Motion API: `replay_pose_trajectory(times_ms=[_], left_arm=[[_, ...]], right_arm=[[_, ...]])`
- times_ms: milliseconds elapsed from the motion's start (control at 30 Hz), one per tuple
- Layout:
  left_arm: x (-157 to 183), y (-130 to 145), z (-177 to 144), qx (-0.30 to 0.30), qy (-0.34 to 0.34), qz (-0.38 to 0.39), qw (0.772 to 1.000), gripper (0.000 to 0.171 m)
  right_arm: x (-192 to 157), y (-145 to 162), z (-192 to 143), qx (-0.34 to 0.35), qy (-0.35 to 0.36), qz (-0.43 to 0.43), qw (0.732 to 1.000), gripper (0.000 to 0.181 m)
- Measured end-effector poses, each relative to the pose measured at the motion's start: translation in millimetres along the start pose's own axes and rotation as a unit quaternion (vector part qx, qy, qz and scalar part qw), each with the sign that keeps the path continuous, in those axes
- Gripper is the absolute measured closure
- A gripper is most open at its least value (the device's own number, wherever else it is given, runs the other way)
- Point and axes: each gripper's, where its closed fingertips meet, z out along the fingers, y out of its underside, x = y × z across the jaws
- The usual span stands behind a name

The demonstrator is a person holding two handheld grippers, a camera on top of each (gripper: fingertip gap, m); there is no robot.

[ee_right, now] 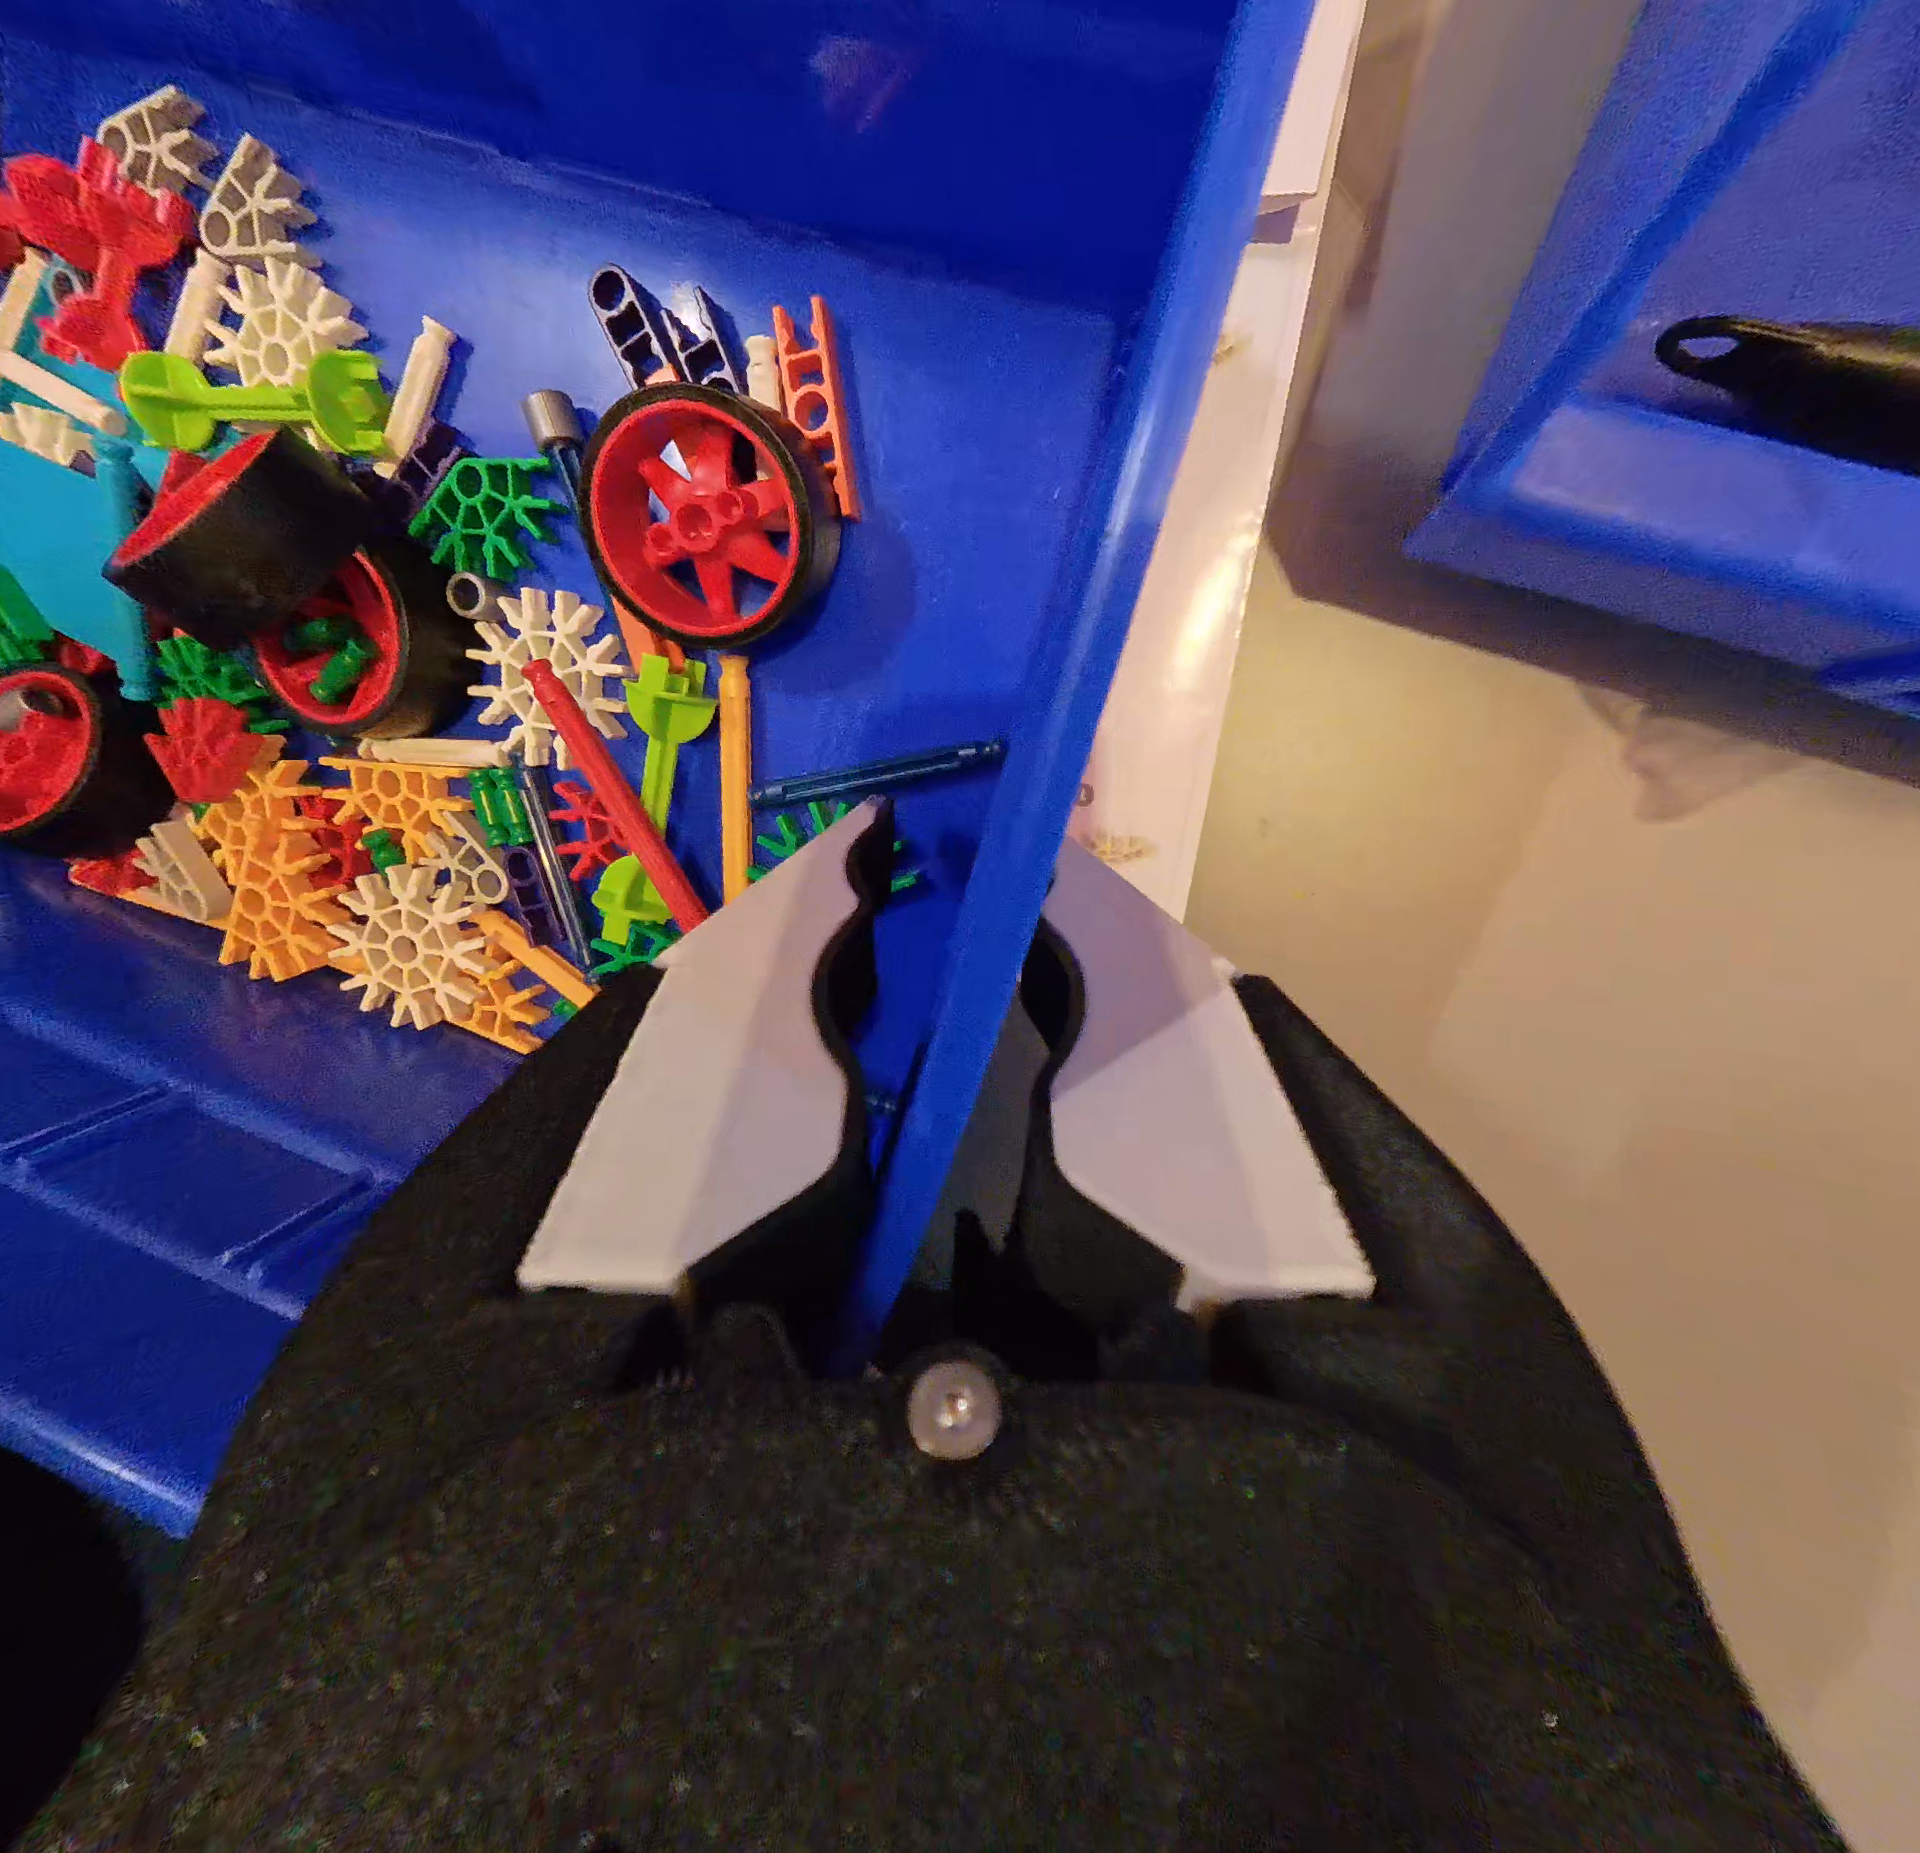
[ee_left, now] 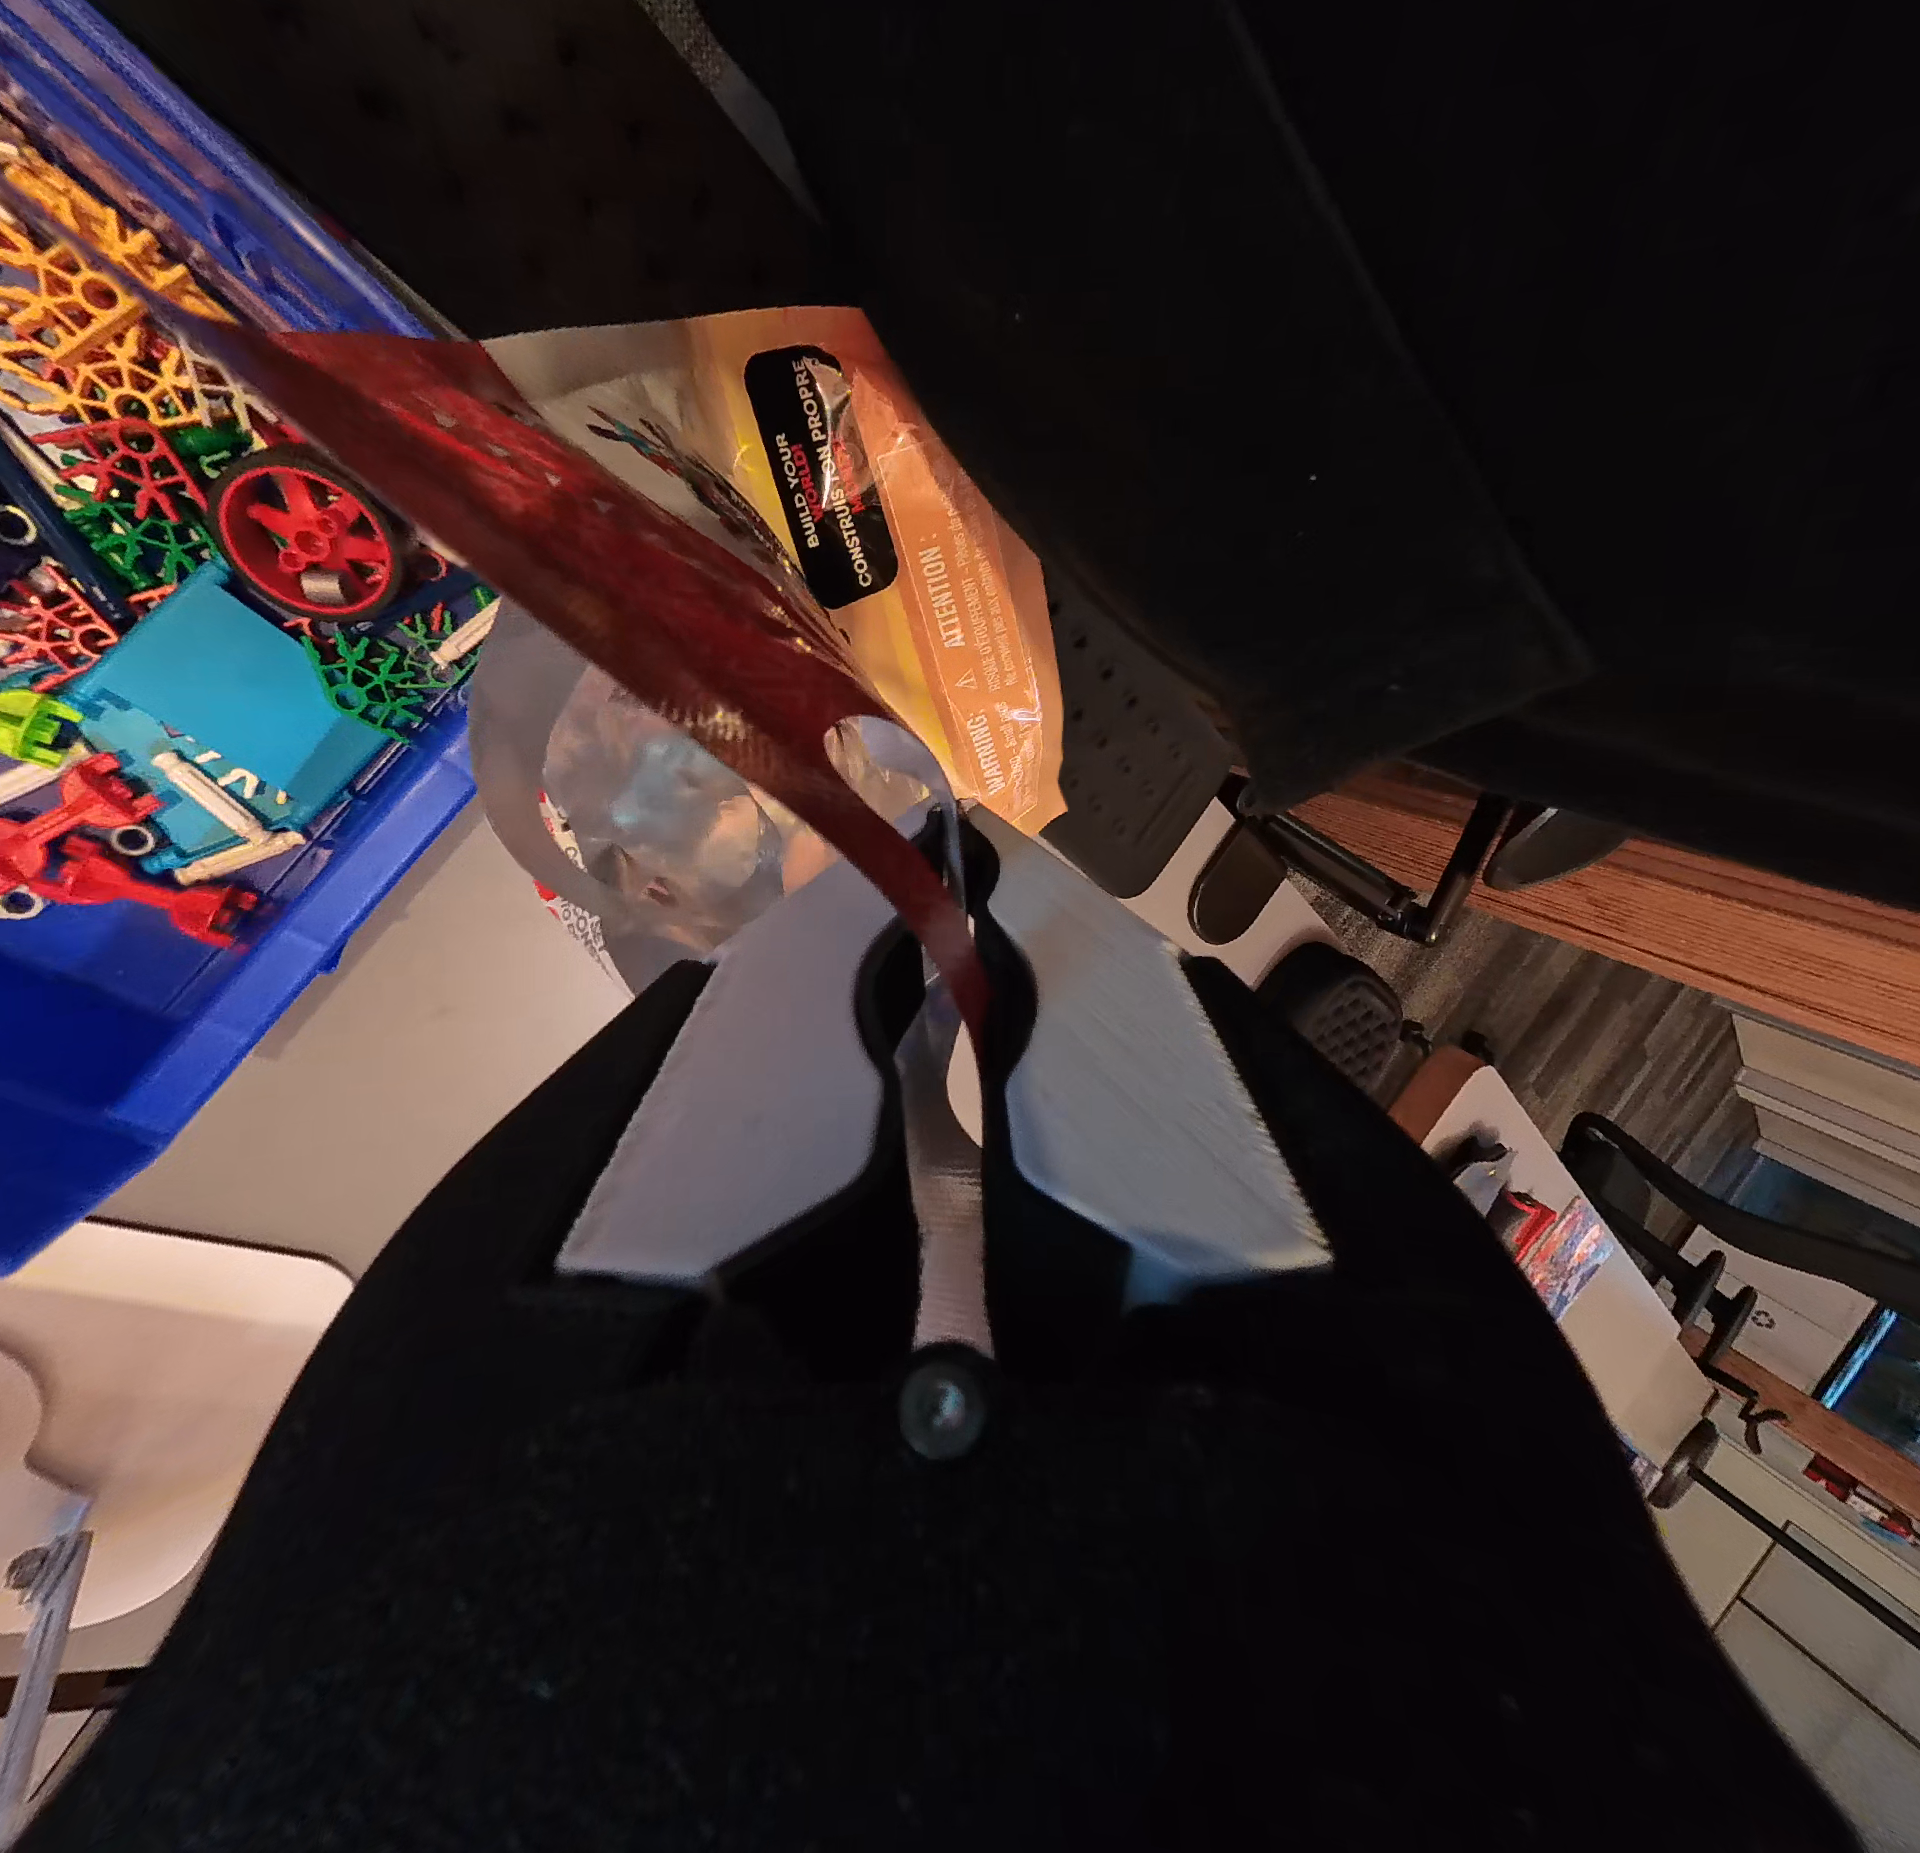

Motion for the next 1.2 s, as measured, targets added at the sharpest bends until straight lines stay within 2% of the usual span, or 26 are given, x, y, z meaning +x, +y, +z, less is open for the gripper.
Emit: replay_pose_trajectory(times_ms=[233,533,667,800,1000,1200], left_arm=[[4.4,2.6,2.2,0.005,-0.004,-0.006,1.000,0.171],[11.9,12.2,1.6,0.010,-0.008,-0.014,1.000,0.171],[17.0,14.6,2.8,0.008,-0.007,-0.008,1.000,0.171],[17.6,16.6,4.2,0.011,-0.010,-0.005,1.000,0.171],[16.9,17.7,6.2,0.014,-0.017,0.004,1.000,0.171],[14.8,8.9,5.4,0.027,-0.030,0.020,0.999,0.171]], right_arm=[[5.1,0.4,-4.1,-0.001,0.052,-0.019,0.998,0.172],[0.9,-3.7,-17.0,0.001,0.028,-0.001,1.000,0.175],[-0.4,-18.9,-36.1,0.022,0.011,0.035,0.999,0.175],[6.1,-39.7,-67.2,0.044,0.022,0.056,0.997,0.174],[3.3,-68.6,-111.3,0.050,0.049,0.044,0.997,0.173],[-28.7,-93.5,-115.8,0.059,0.030,0.017,0.998,0.173]])
